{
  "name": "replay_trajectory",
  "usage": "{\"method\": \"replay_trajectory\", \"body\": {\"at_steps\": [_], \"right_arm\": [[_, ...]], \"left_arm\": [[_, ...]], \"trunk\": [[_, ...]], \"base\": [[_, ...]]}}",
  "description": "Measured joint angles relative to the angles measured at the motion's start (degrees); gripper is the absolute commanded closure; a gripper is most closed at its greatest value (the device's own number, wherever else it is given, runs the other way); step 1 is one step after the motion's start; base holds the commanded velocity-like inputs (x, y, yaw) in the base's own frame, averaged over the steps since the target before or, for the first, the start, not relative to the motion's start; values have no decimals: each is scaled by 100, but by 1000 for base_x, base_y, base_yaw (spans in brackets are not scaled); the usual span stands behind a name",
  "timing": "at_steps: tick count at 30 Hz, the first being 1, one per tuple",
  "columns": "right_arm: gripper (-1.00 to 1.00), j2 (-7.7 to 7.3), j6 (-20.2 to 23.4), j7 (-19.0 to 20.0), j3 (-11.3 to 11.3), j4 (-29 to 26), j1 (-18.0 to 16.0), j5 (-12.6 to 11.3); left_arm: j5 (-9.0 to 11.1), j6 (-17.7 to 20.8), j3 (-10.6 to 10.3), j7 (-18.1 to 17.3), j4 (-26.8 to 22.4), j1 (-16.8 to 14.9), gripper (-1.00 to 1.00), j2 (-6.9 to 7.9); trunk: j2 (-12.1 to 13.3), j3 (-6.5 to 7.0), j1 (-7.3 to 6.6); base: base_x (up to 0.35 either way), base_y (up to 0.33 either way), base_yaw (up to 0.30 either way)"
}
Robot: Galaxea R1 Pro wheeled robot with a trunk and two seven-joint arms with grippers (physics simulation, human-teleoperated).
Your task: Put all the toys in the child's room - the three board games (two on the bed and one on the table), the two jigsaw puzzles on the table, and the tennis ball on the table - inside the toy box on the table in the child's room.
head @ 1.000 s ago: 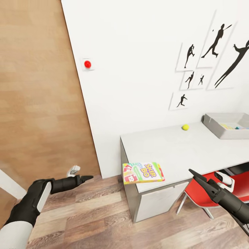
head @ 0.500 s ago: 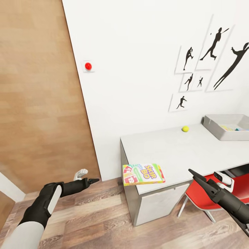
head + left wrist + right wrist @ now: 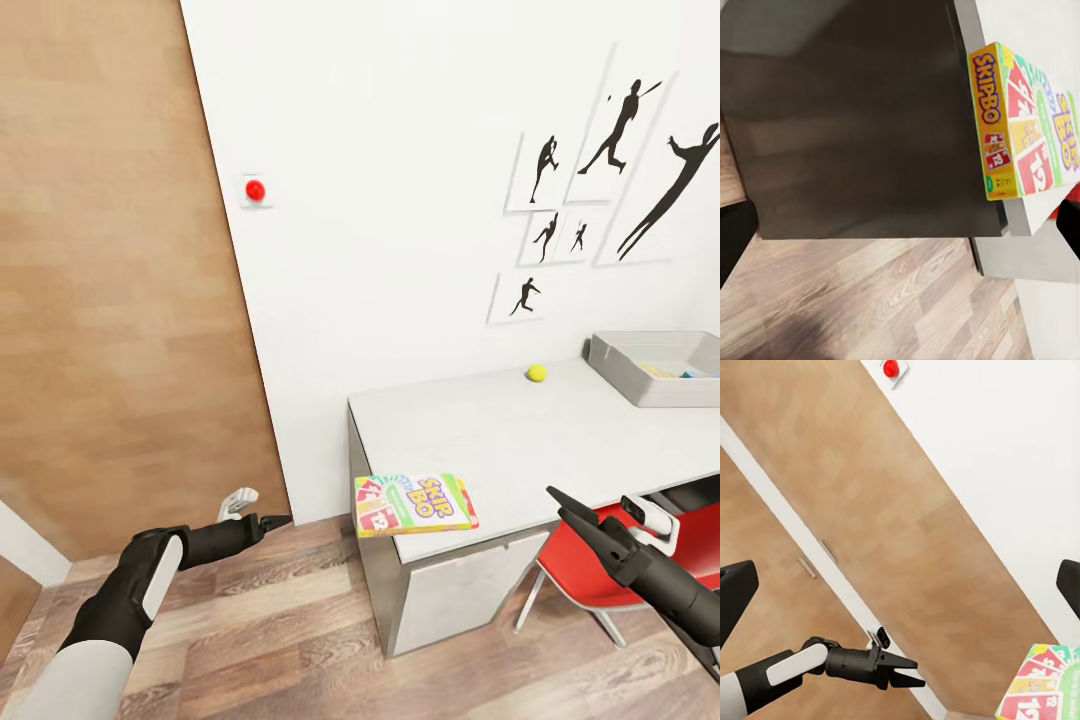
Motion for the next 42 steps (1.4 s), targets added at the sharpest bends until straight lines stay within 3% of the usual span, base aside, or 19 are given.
{"method": "replay_trajectory", "body": {"at_steps": [6,21,28,36,42], "right_arm": [[-100,1,-4,0,6,-42,0,0],[-100,6,-13,1,8,-57,0,0],[-100,7,-14,0,9,-53,0,0],[-100,6,-14,0,9,-51,0,0],[-100,3,3,0,6,-78,0,0]], "left_arm": [[2,1,0,-7,-7,0,-100,-5],[3,10,-1,-12,-17,0,-100,-6],[3,11,-16,-23,-21,0,-100,-9],[3,51,-17,-209,-51,0,-100,-7],[7,100,-2,-497,-41,0,-100,4]], "trunk": [[-1,15,-2],[-1,142,-2],[0,184,0],[0,189,0],[-239,82,131]], "base": [[86,0,-23],[292,-15,-59],[-6,-142,31],[-3,-14,4],[0,-1,0]]}}
